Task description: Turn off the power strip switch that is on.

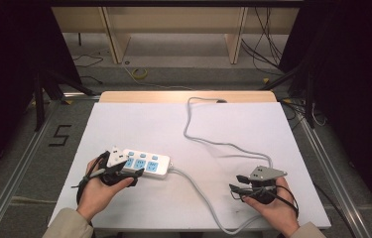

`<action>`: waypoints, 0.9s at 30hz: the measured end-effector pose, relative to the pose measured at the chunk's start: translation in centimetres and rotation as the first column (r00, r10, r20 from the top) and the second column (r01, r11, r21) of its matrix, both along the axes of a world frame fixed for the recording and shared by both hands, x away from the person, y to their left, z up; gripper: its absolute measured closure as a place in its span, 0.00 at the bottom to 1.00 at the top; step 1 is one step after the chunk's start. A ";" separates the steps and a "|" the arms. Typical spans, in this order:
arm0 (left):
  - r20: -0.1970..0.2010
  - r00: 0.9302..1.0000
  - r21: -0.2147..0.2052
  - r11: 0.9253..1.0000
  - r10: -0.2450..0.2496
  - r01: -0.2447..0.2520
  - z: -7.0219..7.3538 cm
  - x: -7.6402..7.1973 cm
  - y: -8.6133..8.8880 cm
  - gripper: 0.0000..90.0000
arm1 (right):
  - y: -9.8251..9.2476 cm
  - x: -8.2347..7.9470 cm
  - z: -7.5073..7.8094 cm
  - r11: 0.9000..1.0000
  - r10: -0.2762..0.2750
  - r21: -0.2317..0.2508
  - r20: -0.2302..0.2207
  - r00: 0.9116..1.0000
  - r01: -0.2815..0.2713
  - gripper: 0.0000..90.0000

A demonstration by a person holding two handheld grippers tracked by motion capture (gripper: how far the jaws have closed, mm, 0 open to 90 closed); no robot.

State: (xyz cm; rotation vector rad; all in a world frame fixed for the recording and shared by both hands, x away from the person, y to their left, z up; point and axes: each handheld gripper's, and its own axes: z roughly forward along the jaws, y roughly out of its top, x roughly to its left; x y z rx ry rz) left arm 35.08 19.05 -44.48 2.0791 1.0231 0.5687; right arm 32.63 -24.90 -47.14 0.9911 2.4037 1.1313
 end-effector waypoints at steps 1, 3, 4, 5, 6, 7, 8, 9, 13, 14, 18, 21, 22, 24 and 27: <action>-0.003 1.000 0.005 1.000 0.000 0.000 -0.1 -0.1 0.2 0.32 | 0.0 0.0 0.0 1.000 0.000 0.000 -0.001 1.000 0.000 0.62; -0.003 1.000 -0.004 1.000 0.011 -0.011 -0.3 -0.3 0.4 0.32 | 0.1 0.0 0.0 1.000 0.002 -0.001 0.000 1.000 -0.002 0.62; -0.002 1.000 -0.008 1.000 0.014 -0.014 -0.4 -0.3 0.5 0.32 | 0.1 0.0 0.0 1.000 0.003 -0.001 0.000 1.000 -0.003 0.62; -0.008 1.000 -0.001 1.000 0.018 -0.018 -0.5 -0.4 0.6 0.32 | 0.1 0.0 0.0 1.000 0.003 -0.002 0.000 1.000 -0.003 0.62; -0.011 1.000 -0.003 1.000 0.024 -0.024 -0.6 -0.5 0.7 0.31 | 0.1 0.0 0.0 1.000 0.004 -0.002 0.000 1.000 -0.004 0.62; -0.013 1.000 -0.008 1.000 0.026 -0.026 -0.7 -0.5 0.7 0.31 | 0.1 0.0 0.0 1.000 0.004 -0.002 0.000 1.000 -0.004 0.62; -0.017 1.000 -0.001 1.000 0.025 -0.025 -0.8 -0.6 0.8 0.30 | 0.1 0.0 0.0 1.000 0.004 -0.002 0.000 1.000 -0.004 0.62; -0.020 0.999 -0.002 1.000 0.027 -0.027 -0.9 -0.7 0.8 0.30 | 0.1 0.0 0.0 1.000 0.004 -0.002 0.000 1.000 -0.004 0.62; -0.017 1.000 0.000 1.000 0.016 -0.016 -1.3 -1.1 0.8 0.30 | 0.0 0.0 0.0 1.000 0.004 -0.002 0.000 1.000 -0.004 0.62; -0.017 1.000 0.005 1.000 0.011 -0.011 -1.3 -1.2 0.9 0.30 | 0.0 0.0 0.0 1.000 0.004 -0.002 0.000 1.000 -0.004 0.62; -0.001 1.000 -0.002 1.000 0.009 -0.009 -1.5 -1.4 0.8 0.29 | 0.1 0.0 -0.1 1.000 0.007 -0.002 0.000 1.000 -0.007 0.62; 0.008 1.000 -0.006 1.000 0.013 -0.013 -1.4 -1.5 0.9 0.29 | 0.1 0.0 -0.1 1.000 0.009 -0.003 0.001 1.000 -0.009 0.62; 0.009 1.000 -0.006 1.000 0.014 -0.014 -1.4 -1.6 0.9 0.29 | 0.1 0.0 -0.1 1.000 0.008 -0.003 0.001 1.000 -0.008 0.62; 0.008 1.000 -0.003 1.000 0.014 -0.014 -1.5 -1.6 0.9 0.29 | 0.1 0.0 -0.1 1.000 0.008 -0.003 0.001 1.000 -0.008 0.62; 0.003 1.000 -0.002 1.000 0.008 -0.008 -1.6 -1.6 0.8 0.29 | 0.1 0.0 -0.1 1.000 0.007 -0.003 0.002 1.000 -0.007 0.62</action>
